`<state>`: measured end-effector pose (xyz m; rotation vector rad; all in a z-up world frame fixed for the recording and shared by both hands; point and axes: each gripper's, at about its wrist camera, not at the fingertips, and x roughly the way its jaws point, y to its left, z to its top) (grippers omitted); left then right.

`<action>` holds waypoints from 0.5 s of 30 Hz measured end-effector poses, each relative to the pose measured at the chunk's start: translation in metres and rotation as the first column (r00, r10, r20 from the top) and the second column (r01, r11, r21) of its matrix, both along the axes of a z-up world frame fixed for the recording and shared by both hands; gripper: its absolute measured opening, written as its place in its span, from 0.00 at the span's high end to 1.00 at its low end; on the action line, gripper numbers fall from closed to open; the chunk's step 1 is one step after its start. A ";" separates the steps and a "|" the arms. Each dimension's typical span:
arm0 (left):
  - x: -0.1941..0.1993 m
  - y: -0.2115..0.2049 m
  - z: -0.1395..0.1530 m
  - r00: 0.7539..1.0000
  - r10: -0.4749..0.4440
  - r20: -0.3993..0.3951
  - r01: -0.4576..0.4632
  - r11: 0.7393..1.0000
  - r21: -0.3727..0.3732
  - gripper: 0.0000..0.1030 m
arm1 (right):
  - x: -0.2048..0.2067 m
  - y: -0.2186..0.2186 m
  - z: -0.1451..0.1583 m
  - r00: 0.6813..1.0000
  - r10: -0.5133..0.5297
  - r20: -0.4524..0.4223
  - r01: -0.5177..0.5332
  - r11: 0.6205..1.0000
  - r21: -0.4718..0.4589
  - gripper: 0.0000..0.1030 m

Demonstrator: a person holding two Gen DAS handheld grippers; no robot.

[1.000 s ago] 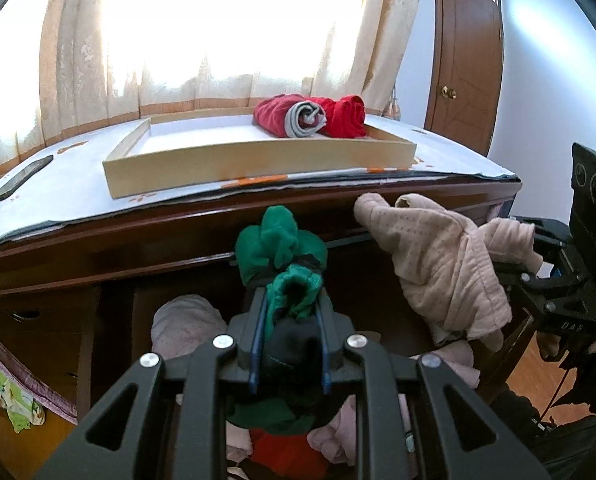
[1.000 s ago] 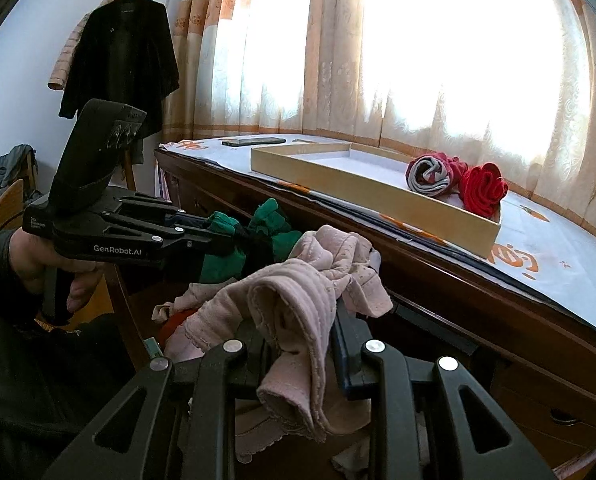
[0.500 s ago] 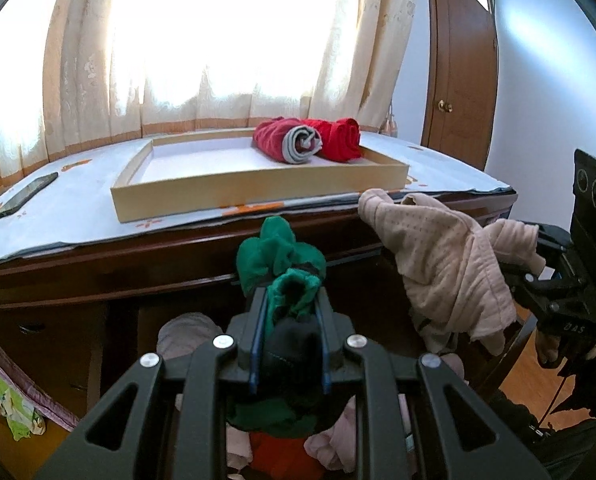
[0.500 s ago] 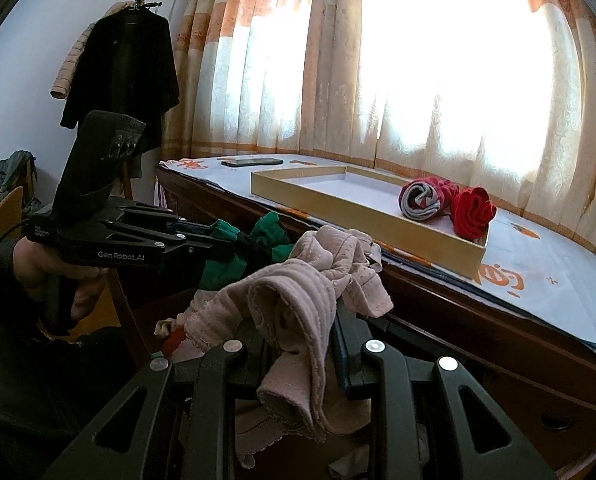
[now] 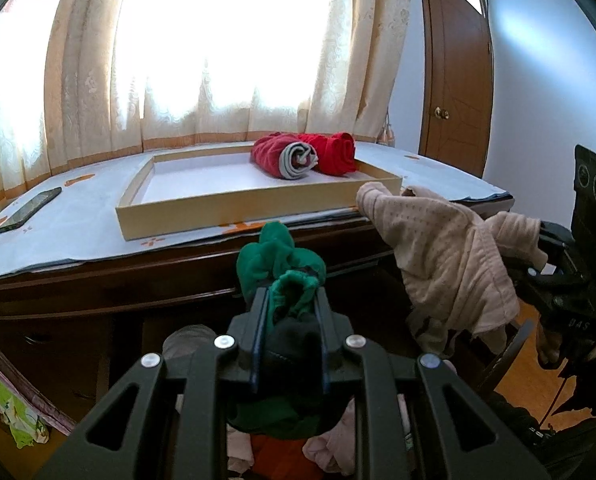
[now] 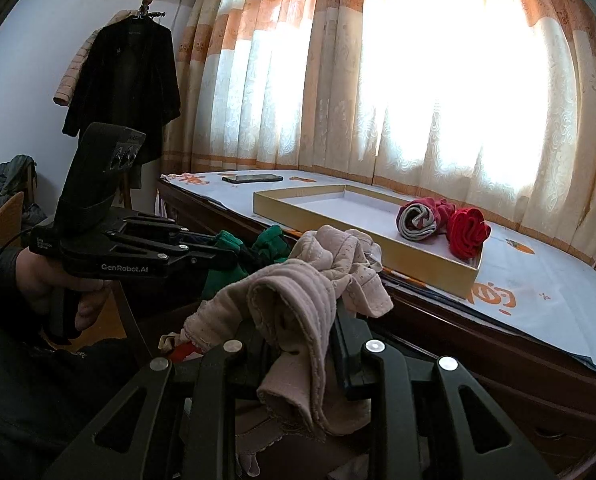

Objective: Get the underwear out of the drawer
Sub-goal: 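Lift the green underwear with the left tool while the right tool lifts the beige underwear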

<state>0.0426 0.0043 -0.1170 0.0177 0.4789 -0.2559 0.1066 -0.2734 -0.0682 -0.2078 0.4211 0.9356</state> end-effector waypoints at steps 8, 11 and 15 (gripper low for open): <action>-0.007 0.001 0.007 0.999 0.005 0.043 -0.005 1.000 -0.003 0.82 | -0.003 -0.004 0.006 1.000 -0.013 0.020 0.013 1.000 0.025 0.74; -0.008 0.000 0.009 0.998 0.002 0.056 -0.002 1.000 0.001 0.82 | -0.004 -0.004 0.009 0.999 -0.017 0.030 0.016 0.999 0.033 0.74; -0.010 -0.001 0.012 0.997 0.004 0.073 -0.004 1.000 0.005 0.82 | -0.004 -0.004 0.012 0.999 -0.018 0.039 0.016 0.999 0.042 0.74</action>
